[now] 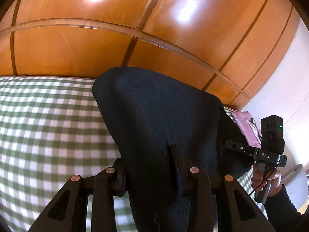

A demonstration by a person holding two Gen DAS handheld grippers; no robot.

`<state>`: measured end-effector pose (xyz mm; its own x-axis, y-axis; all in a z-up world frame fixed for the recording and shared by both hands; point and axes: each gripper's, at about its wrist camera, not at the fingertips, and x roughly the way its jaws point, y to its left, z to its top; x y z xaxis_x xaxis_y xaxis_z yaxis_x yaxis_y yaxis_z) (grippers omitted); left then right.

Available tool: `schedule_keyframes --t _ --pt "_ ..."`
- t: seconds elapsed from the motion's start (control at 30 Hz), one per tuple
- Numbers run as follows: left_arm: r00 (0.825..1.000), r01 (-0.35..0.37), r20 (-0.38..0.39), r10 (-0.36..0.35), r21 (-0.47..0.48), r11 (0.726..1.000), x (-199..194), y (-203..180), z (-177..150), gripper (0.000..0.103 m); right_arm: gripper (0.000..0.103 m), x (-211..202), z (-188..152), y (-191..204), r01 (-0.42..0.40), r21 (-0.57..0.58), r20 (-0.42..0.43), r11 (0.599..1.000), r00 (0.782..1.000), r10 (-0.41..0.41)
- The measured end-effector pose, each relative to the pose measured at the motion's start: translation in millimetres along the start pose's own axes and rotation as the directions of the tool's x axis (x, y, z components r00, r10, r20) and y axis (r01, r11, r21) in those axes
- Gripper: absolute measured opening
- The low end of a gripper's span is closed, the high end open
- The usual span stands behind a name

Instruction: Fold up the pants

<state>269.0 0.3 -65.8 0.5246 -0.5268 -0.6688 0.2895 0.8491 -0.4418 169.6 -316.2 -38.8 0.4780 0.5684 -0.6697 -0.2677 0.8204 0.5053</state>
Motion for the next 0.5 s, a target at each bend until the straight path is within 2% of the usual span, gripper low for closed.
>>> schedule_keyframes --t 0.13,0.23,0.33,0.37,0.43,0.5 --pt "0.999 -0.045 -0.017 0.045 0.009 0.999 20.5 14.8 9.5 0.038 0.041 22.1 12.2 -8.9 0.007 0.017 -0.01 1.0 1.0 -0.007" --pt "0.993 -0.089 -0.08 0.089 -0.002 0.996 44.0 30.3 0.4 0.042 0.045 43.9 5.4 -24.6 0.029 0.053 -0.044 0.998 0.999 -0.027" --pt "0.991 -0.124 -0.035 0.127 0.067 0.99 45.5 27.0 -13.2 0.047 0.052 47.6 -6.6 -44.9 -0.033 0.116 -0.019 0.993 0.999 0.035" --pt "0.992 -0.123 -0.035 0.125 0.051 0.991 45.2 28.0 -14.2 0.047 0.052 48.1 -10.0 -48.7 -0.047 0.127 -0.012 0.991 0.999 0.049" --pt "0.99 -0.135 -0.034 0.136 0.03 0.99 44.3 27.9 -13.7 0.048 0.052 47.8 -10.6 -48.4 -0.048 0.128 -0.005 0.991 0.999 0.049" --pt "0.983 -0.18 -0.027 0.181 0.044 0.983 43.2 20.6 -14.4 0.048 0.053 48.5 -7.6 -43.8 -0.023 0.111 -0.01 0.994 1.0 0.024"
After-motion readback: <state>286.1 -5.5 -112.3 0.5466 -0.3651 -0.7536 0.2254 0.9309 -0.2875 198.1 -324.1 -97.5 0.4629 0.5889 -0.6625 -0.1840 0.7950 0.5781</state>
